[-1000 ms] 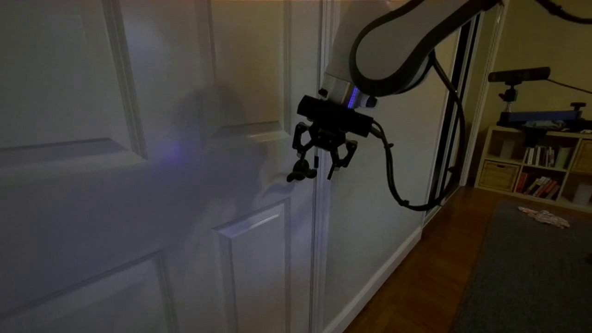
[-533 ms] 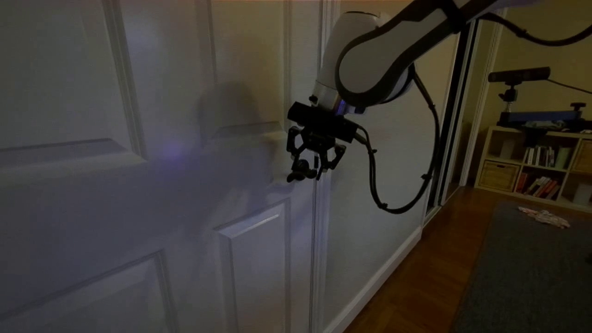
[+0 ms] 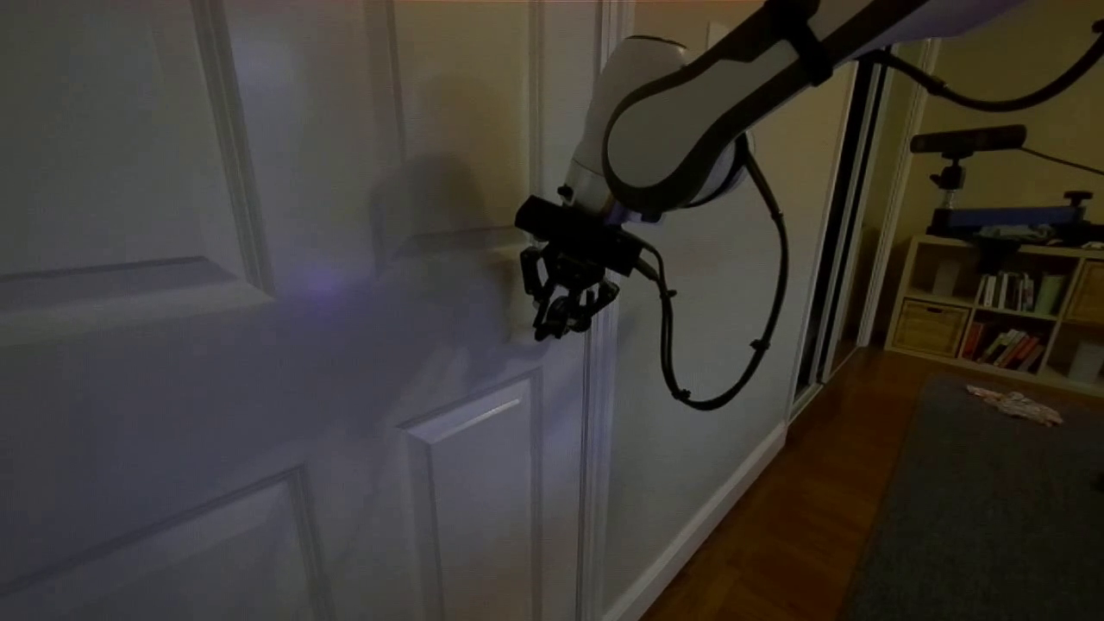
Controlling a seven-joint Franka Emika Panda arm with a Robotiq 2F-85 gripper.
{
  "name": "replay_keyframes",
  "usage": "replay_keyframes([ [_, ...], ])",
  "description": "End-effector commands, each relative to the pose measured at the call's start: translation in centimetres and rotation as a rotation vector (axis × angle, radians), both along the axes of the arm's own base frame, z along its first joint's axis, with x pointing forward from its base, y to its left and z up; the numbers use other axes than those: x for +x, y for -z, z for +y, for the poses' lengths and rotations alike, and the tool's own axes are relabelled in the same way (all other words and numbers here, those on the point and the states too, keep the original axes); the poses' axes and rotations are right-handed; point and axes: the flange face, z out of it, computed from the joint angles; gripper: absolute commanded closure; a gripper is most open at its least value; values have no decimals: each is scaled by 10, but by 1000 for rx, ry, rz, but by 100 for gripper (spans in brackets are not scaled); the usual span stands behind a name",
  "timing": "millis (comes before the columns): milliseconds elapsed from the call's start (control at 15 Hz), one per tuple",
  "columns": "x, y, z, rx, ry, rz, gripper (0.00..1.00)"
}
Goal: Open the door
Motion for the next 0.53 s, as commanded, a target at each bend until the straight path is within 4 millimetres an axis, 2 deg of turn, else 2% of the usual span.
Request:
replay_keyframes([
  [0,1,1,0,8,36,-18,88],
  [200,-2,10,-2,5,41,0,87],
  [467,-3,40,-7,-12,42,40,87],
])
